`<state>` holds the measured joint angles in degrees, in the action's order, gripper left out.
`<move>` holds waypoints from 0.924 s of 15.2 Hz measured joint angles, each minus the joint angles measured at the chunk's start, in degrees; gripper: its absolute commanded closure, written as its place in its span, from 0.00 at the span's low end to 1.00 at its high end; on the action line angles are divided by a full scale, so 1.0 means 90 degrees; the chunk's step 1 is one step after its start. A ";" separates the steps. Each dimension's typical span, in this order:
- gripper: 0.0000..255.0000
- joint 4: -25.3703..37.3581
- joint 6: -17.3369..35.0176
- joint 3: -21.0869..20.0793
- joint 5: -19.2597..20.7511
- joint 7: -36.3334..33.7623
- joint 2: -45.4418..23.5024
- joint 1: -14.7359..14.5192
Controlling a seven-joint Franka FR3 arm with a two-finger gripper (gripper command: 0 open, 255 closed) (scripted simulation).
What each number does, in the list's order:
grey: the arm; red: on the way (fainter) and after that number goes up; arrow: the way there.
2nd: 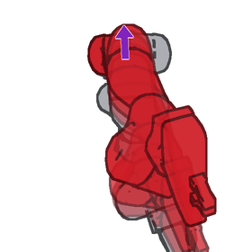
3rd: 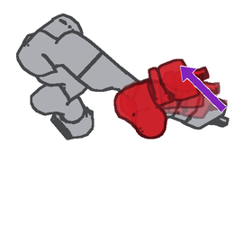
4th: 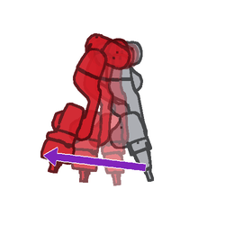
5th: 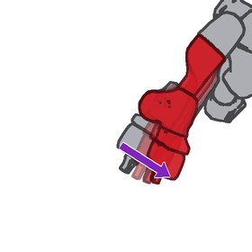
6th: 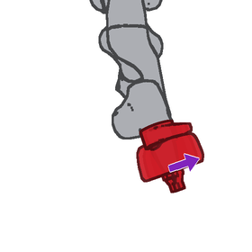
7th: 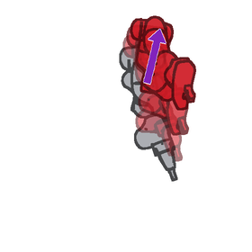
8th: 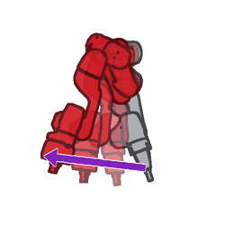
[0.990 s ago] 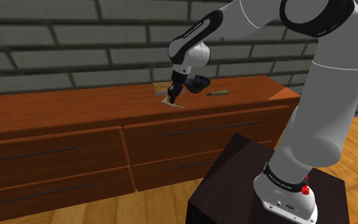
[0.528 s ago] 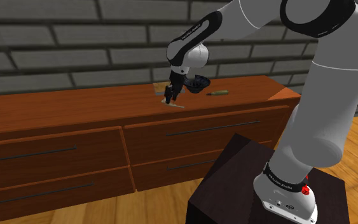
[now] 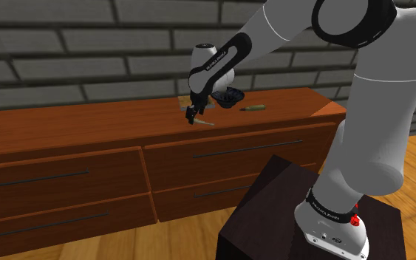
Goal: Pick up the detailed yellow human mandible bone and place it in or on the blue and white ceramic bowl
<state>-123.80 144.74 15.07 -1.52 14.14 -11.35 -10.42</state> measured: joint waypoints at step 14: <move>1.00 0.0021 0.0130 -0.0029 -0.0039 0.0018 -0.0065 -0.0006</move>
<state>-123.61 145.91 14.81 -1.87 14.30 -11.94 -10.47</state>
